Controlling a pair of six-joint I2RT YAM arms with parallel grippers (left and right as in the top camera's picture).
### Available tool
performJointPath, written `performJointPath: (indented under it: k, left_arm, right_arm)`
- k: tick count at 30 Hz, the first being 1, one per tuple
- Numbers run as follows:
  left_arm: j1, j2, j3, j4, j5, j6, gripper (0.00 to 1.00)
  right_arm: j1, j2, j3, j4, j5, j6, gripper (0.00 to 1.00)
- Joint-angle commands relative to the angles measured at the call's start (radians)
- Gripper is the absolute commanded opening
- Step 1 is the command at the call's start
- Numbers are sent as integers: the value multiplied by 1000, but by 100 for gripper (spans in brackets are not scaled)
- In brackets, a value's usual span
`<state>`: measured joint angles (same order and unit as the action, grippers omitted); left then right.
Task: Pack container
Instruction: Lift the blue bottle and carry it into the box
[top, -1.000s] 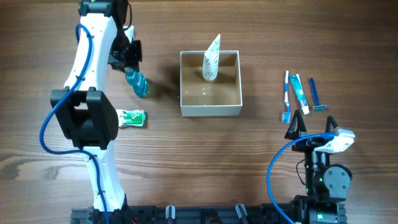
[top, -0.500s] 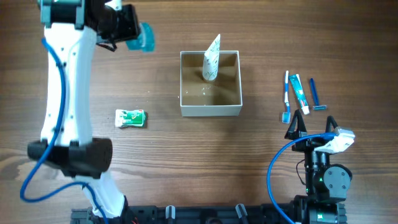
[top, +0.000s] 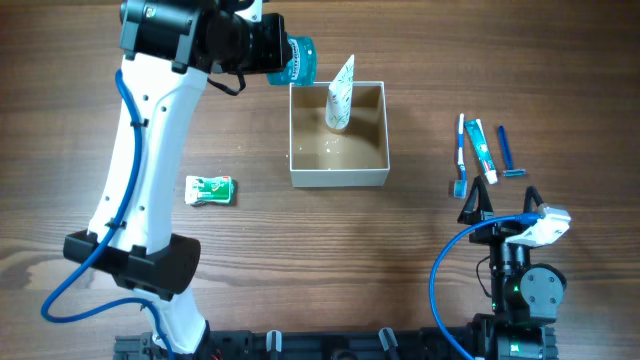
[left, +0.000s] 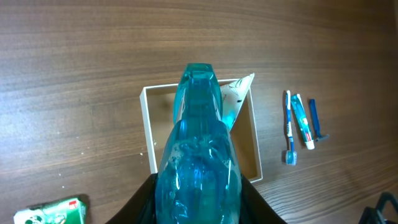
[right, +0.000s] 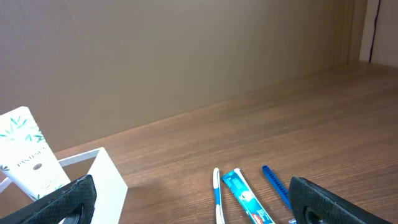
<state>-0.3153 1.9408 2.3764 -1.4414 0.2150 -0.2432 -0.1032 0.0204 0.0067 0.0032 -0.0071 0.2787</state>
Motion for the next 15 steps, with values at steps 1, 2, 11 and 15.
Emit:
performJointPath:
  k: [1, 2, 11, 15]
  left_arm:
    - [-9, 24, 19, 8, 24, -31, 6]
    - [-14, 32, 19, 6, 24, -31, 7]
    - [-31, 97, 18, 1, 23, -31, 10]
    - [-31, 124, 18, -14, 23, -31, 10]
  right_arm:
    - [6, 0, -2, 3, 6, -6, 100]
    - [6, 0, -2, 3, 6, -6, 100]
    - [6, 0, -2, 3, 6, -6, 100]
    - [6, 0, -2, 3, 6, -7, 100]
